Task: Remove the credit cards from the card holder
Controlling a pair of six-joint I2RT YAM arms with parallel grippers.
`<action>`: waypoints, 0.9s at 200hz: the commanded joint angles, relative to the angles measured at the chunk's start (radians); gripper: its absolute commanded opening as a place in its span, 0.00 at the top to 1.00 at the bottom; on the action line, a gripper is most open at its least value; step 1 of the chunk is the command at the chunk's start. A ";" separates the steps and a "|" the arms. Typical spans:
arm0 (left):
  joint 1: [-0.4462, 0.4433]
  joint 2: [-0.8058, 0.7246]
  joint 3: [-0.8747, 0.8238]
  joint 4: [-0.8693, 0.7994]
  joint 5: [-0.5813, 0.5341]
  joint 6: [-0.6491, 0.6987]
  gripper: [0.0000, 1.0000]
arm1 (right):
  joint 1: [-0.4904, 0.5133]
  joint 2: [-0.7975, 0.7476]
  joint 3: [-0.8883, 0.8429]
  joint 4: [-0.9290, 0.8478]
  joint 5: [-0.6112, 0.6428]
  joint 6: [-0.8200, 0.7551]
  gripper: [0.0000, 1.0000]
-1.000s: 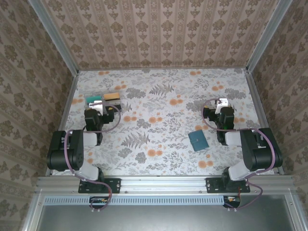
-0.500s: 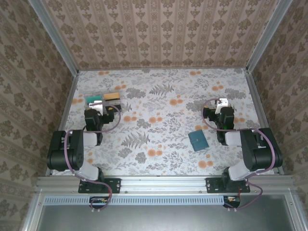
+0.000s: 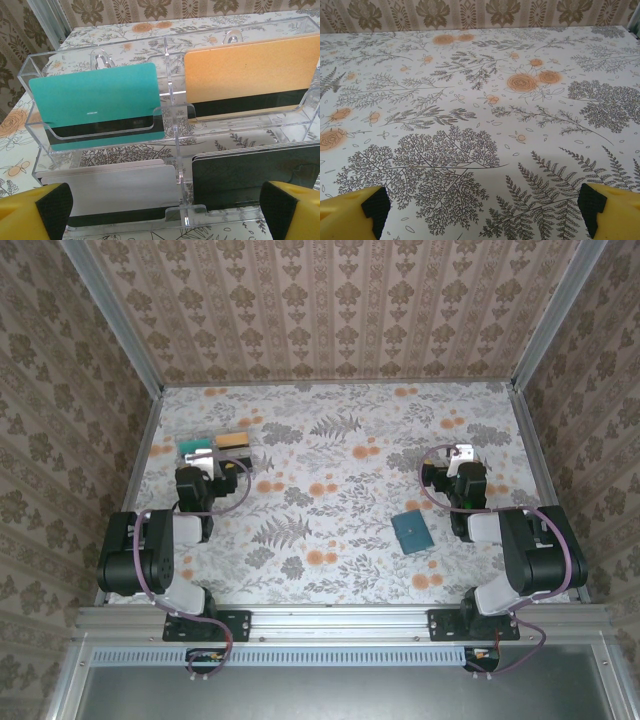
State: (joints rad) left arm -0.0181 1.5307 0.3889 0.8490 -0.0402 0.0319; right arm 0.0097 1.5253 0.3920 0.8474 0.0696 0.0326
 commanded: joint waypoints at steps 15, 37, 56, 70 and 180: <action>0.000 -0.012 0.014 0.004 -0.014 0.010 0.00 | -0.002 -0.006 0.014 0.005 -0.021 0.001 0.00; -0.001 -0.084 0.007 -0.048 -0.065 -0.010 0.00 | -0.002 -0.099 0.036 -0.113 0.002 0.010 0.00; 0.000 -0.172 0.040 -0.194 -0.095 -0.025 0.00 | -0.002 -0.210 0.063 -0.237 0.038 0.022 0.00; 0.000 -0.241 0.086 -0.329 -0.093 -0.047 0.00 | -0.002 -0.291 0.106 -0.365 0.076 0.048 0.00; -0.006 -0.440 0.515 -1.272 0.075 -0.440 0.00 | -0.002 -0.434 0.595 -1.478 -0.063 0.480 0.00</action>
State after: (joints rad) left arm -0.0189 1.1011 0.8623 -0.1963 -0.0765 -0.3222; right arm 0.0097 1.0668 0.9550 -0.3496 0.1658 0.4282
